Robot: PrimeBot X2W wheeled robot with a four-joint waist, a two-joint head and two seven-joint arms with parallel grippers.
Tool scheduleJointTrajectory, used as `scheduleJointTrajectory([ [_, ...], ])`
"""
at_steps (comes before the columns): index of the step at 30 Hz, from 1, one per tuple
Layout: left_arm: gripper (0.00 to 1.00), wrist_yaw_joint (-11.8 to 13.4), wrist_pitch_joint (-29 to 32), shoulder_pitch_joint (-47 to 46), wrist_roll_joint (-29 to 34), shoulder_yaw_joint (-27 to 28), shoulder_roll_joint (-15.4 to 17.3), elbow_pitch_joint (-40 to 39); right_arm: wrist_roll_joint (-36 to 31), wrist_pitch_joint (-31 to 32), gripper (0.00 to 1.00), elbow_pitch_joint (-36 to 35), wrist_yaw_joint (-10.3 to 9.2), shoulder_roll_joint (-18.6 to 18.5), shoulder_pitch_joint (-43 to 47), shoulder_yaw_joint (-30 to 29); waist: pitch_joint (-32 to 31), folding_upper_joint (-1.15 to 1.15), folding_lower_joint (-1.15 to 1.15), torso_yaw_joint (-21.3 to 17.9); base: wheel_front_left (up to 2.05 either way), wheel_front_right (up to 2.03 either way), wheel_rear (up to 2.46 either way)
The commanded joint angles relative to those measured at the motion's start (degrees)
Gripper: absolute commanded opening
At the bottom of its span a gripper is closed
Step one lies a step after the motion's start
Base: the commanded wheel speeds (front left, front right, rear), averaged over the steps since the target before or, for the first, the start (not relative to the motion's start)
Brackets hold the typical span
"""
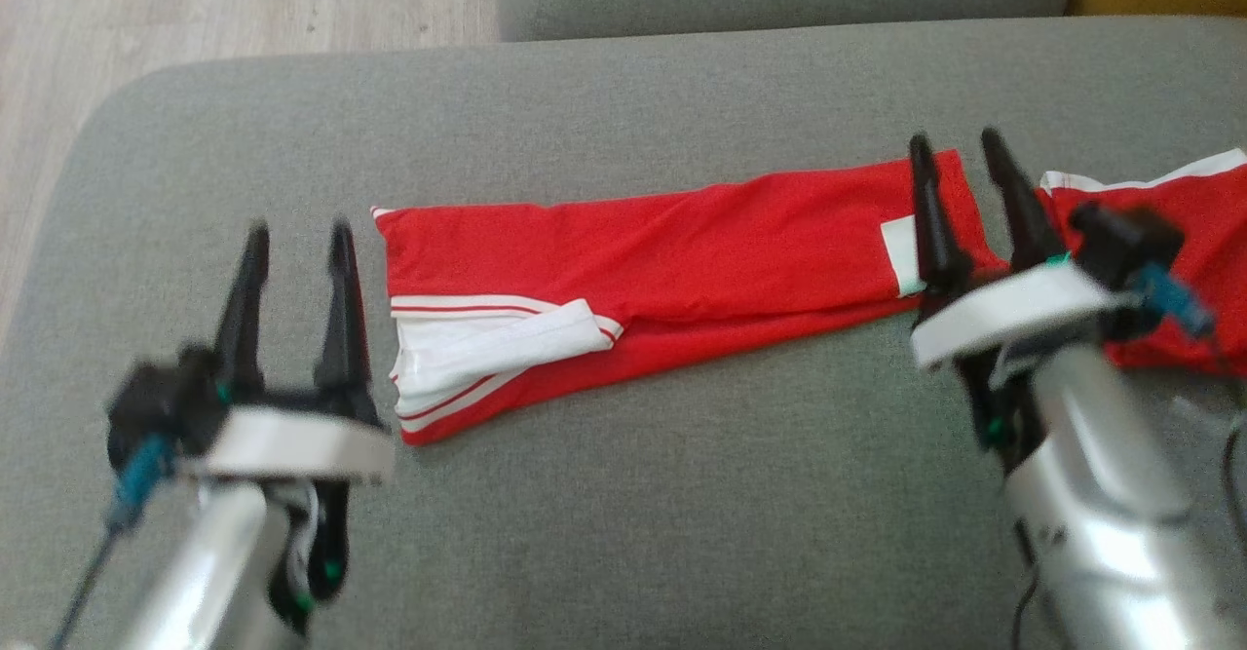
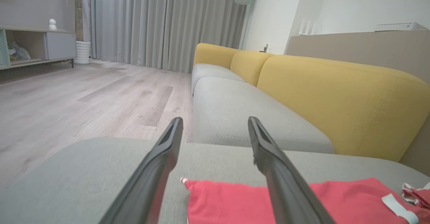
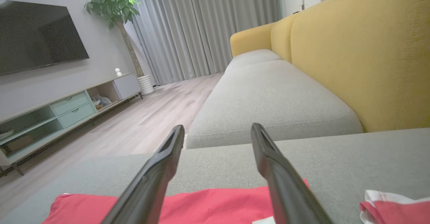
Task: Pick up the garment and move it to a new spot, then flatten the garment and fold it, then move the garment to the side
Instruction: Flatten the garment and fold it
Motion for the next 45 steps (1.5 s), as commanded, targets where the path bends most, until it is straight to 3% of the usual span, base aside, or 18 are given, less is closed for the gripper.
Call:
scheduleJointTrajectory([
  [1,1.00,-0.69,-0.29,0.04,2.01,4.55,-0.12,-1.65,-2.24,-0.65,1.00,-4.01,-0.05,1.91,1.80,-0.63,-0.29,0.00,0.01,0.09,0.00,0.00,0.00],
  [4,1.00,-3.06,-0.29,5.00,5.33,9.27,-4.35,-1.39,-6.63,-0.67,1.00,-7.77,-0.05,4.11,7.80,-2.31,-0.46,0.00,0.01,0.21,0.00,0.00,0.00],
  [9,1.00,-6.85,-0.30,9.17,11.97,14.08,-9.92,-0.02,-8.59,-0.68,1.00,-10.82,-0.05,5.12,12.98,-4.55,0.42,0.00,0.01,0.98,0.00,0.00,0.00],
  [15,1.00,-11.61,-0.30,7.52,17.05,17.69,-13.30,2.11,-10.34,-0.68,1.00,-10.23,-0.05,5.17,11.48,-6.08,2.75,0.00,0.01,1.94,0.00,0.00,0.00],
  [22,1.00,-14.72,-0.30,4.86,20.08,20.32,-15.27,2.55,-13.64,1.57,1.00,-3.62,-0.05,5.18,6.16,-13.12,5.67,0.00,0.01,3.44,0.00,0.00,0.00],
  [32,1.00,-17.37,-0.30,2.90,21.83,20.93,-17.35,4.44,-24.04,5.57,1.00,11.80,-0.05,5.19,-2.74,-31.61,9.30,0.00,0.01,6.01,0.00,0.00,0.00],
  [40,1.00,-17.98,-0.30,2.18,22.80,21.50,-17.78,4.02,-29.69,4.59,1.00,21.73,-0.05,5.19,-6.79,-37.41,10.71,0.00,0.01,6.74,0.00,0.00,0.00],
  [41,1.00,-18.02,-0.30,2.17,22.87,21.59,-17.81,4.06,-30.15,4.29,0.12,22.87,-0.05,5.19,-7.18,-37.43,10.67,0.00,0.01,6.69,0.00,0.00,0.00],
  [42,1.00,-18.05,-0.30,2.19,22.93,21.72,-17.83,4.12,-30.61,3.84,0.00,23.80,-0.05,5.19,-7.50,-37.43,10.57,0.00,0.01,6.56,0.00,0.00,0.00],
  [45,1.00,-18.12,-0.30,2.48,23.09,22.35,-17.88,4.37,-31.85,1.94,0.00,24.81,-0.05,5.19,-8.26,-37.94,9.78,0.00,0.01,5.75,0.00,0.00,0.00],
])
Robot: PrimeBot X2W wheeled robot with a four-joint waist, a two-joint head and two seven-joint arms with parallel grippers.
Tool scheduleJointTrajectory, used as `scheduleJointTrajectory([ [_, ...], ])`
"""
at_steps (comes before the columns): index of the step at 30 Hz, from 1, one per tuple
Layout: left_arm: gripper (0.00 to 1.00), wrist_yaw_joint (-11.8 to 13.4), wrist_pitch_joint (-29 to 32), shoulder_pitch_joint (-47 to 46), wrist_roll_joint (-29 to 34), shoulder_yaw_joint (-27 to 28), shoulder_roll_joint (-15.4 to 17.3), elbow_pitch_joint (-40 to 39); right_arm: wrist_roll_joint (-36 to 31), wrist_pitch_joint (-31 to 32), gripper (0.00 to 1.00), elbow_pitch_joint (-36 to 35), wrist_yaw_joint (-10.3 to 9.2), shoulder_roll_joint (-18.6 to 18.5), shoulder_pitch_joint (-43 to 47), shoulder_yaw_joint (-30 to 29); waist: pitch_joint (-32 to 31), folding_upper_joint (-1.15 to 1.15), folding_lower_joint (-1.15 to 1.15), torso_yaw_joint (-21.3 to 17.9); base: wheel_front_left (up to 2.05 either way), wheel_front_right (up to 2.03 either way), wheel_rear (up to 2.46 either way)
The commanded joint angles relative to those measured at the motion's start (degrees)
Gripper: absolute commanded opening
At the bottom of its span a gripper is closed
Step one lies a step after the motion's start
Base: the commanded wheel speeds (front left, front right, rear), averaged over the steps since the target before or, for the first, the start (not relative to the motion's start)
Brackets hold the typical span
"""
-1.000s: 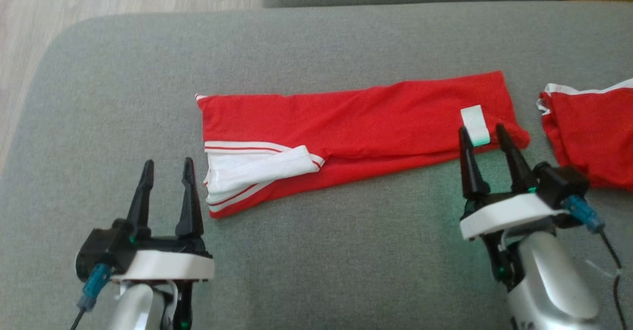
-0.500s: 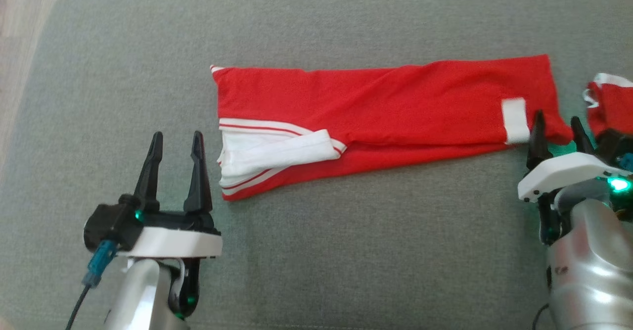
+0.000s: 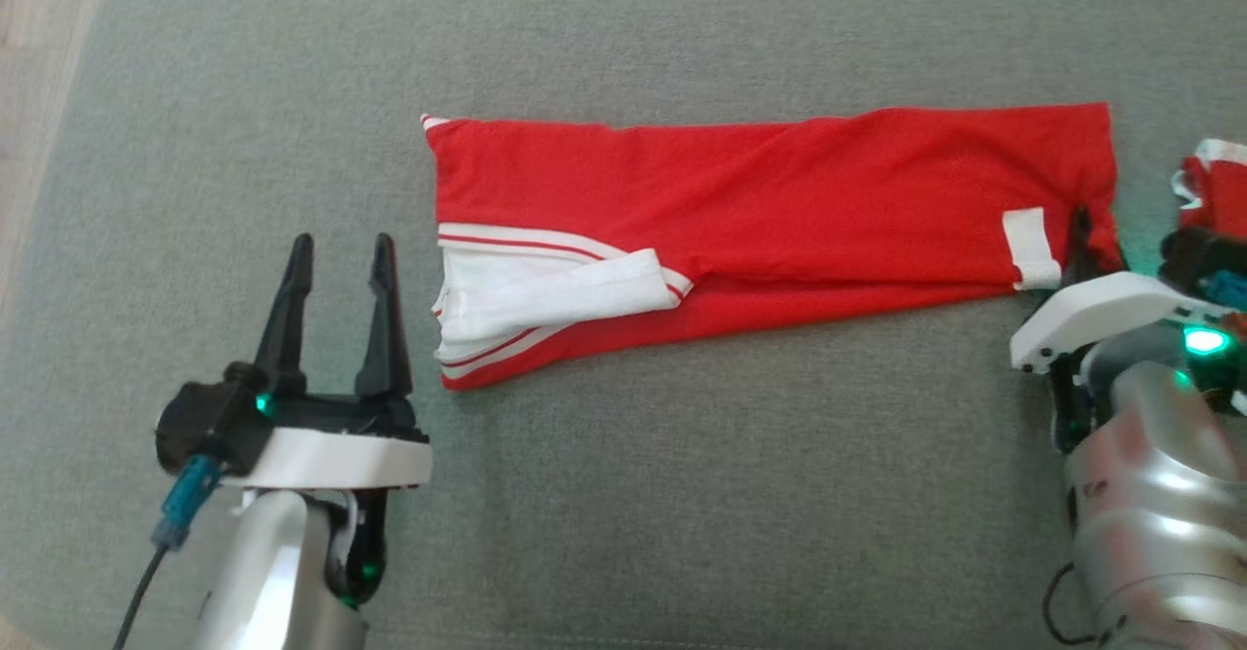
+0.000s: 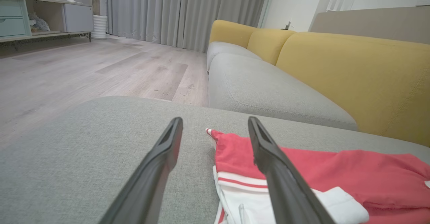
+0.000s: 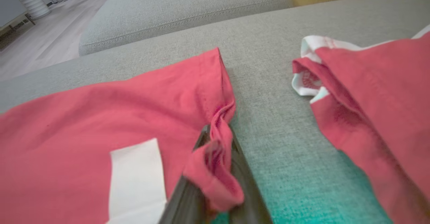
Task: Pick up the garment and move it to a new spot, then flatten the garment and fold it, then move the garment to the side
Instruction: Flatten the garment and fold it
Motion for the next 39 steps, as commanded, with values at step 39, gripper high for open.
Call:
scheduleJointTrajectory([
  [39,1.00,0.37,-0.29,2.88,-0.70,-0.83,0.15,-0.35,35.18,4.96,0.00,-24.66,-0.05,0.67,6.34,46.62,-11.89,0.00,-0.01,2.65,0.00,0.00,0.00],
])
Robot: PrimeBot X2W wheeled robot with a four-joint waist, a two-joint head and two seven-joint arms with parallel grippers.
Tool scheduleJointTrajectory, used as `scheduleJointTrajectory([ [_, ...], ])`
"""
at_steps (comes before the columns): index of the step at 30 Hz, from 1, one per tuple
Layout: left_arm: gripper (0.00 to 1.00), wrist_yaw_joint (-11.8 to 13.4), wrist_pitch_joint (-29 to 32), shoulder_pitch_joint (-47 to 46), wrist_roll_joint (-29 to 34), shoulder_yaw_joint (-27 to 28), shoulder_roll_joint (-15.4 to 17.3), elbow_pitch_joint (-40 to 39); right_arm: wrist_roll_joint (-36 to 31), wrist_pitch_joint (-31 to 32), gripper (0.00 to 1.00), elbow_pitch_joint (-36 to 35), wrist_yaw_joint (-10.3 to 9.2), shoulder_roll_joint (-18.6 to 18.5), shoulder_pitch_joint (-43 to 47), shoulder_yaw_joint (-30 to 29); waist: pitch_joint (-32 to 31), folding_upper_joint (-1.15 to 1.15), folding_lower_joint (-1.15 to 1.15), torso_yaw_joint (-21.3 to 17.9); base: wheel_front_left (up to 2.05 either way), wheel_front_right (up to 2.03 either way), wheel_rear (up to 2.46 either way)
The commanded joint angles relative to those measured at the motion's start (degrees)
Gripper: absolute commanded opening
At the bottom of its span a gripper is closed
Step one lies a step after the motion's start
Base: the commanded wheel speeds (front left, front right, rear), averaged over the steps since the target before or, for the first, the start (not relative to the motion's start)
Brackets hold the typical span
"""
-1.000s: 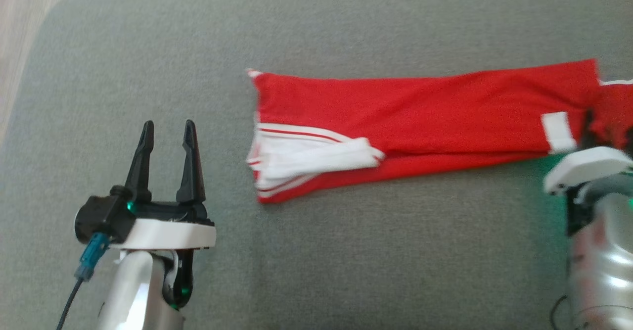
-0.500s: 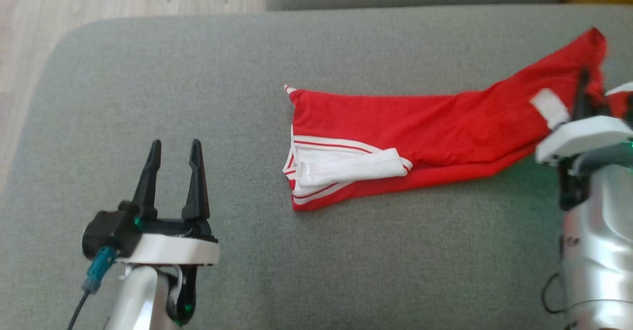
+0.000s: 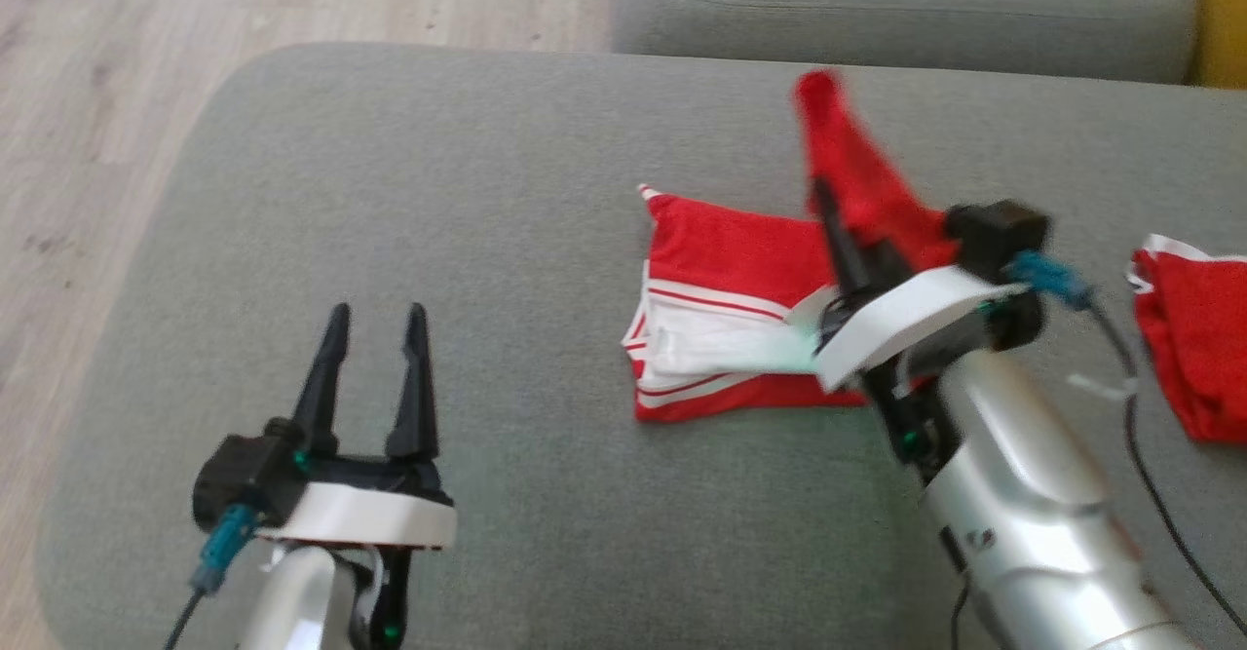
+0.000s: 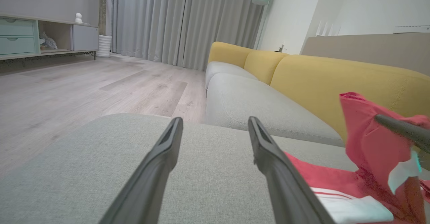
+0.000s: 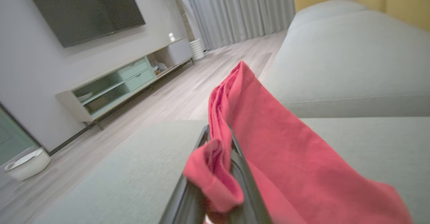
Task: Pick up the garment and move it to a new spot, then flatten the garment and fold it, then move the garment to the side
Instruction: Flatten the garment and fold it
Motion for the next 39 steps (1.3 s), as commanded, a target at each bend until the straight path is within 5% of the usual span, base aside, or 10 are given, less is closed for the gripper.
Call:
scheduleJointTrajectory([
  [1,1.00,0.33,-0.29,-1.97,-0.18,1.20,0.23,-1.67,0.98,-0.24,0.00,-1.13,-0.05,0.49,-1.26,2.08,0.30,0.00,0.00,1.13,0.00,0.00,0.00],
  [14,1.00,0.69,-0.29,-2.35,-0.86,0.42,0.23,-1.09,2.99,-3.62,0.03,9.69,-0.05,0.50,-3.84,14.28,2.06,0.00,0.00,5.24,0.00,0.00,0.00],
  [15,1.00,0.69,-0.29,-2.32,-0.87,0.43,0.23,-1.07,2.98,-3.92,1.00,10.01,-0.05,0.50,-4.07,14.79,2.11,0.00,0.00,5.24,0.00,0.00,0.00],
  [23,1.00,0.87,-0.29,-2.63,-0.68,1.32,0.23,-1.51,7.25,-5.91,1.00,6.81,-0.05,0.50,-5.39,19.02,2.23,0.00,0.00,3.07,0.00,0.00,0.00],
  [26,1.00,0.73,-0.29,-2.73,-0.16,1.48,0.23,-1.72,-0.13,-7.60,1.00,7.04,-0.05,0.50,-8.02,17.94,1.82,0.00,0.00,1.25,0.00,0.00,0.00],
  [39,1.00,0.77,-0.29,-0.84,1.83,4.66,0.23,-3.90,-26.25,-8.00,1.00,-7.16,-0.05,0.50,4.16,-10.29,0.26,0.00,0.00,-7.81,0.00,0.00,0.00],
])
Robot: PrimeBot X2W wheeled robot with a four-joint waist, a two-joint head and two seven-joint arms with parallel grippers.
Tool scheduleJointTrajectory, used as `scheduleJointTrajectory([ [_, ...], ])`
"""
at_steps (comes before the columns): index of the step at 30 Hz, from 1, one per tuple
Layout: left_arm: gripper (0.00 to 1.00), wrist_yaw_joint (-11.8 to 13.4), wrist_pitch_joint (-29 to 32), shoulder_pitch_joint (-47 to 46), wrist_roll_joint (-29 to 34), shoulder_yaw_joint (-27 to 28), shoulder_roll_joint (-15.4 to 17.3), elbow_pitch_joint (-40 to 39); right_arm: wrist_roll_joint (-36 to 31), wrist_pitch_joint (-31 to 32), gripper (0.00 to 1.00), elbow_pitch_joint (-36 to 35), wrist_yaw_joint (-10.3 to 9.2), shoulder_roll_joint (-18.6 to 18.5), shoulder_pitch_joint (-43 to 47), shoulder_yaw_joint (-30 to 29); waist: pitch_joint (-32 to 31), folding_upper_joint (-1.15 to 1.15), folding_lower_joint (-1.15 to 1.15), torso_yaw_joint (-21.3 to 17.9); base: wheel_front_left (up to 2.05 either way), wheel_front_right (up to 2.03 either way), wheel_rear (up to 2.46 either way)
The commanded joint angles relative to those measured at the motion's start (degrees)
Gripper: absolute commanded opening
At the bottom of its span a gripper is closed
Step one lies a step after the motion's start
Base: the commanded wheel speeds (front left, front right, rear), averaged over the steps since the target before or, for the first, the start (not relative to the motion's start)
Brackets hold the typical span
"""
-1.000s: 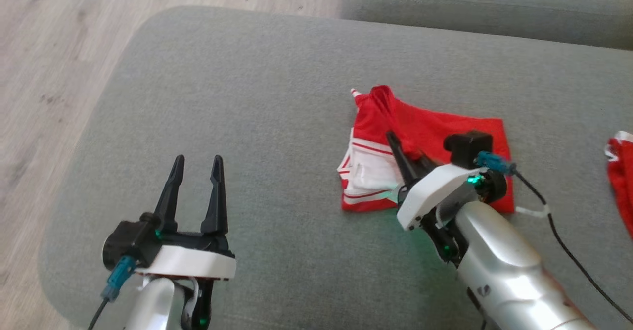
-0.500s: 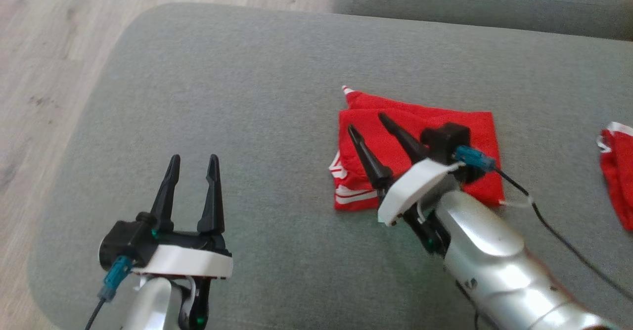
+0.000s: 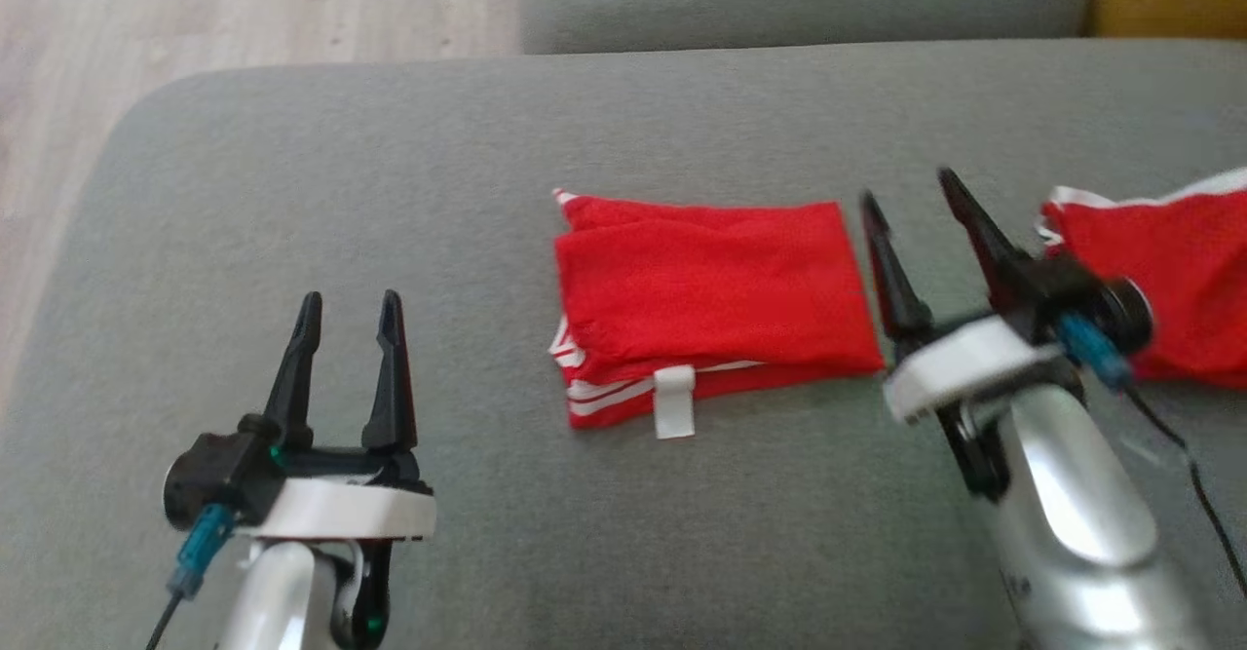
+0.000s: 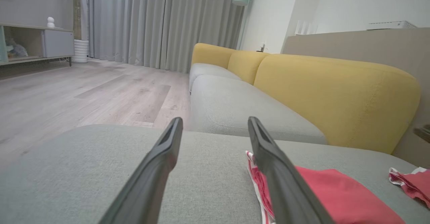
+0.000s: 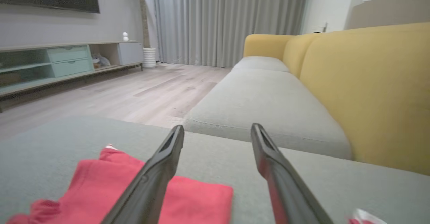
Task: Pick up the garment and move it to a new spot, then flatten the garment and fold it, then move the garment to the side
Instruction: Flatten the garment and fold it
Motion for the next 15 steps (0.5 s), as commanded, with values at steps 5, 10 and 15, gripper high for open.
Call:
scheduleJointTrajectory([
  [5,1.00,0.11,-0.29,1.03,1.38,3.57,0.24,-1.50,-2.82,-0.60,1.00,-9.22,-0.05,0.85,7.19,-4.36,-0.44,0.00,0.00,-3.12,0.00,0.00,0.00],
  [10,1.00,0.07,-0.29,2.31,1.11,3.89,0.24,-1.39,-0.66,-0.61,1.00,-12.32,-0.05,0.85,14.08,-5.67,-0.24,0.00,0.00,-3.72,0.00,0.00,0.00],
  [15,1.00,0.01,-0.29,2.57,1.03,3.81,0.24,-1.49,0.57,-0.61,1.00,-12.95,-0.05,0.85,15.48,-6.29,-0.01,0.00,0.00,-3.55,0.00,0.00,0.00],
])
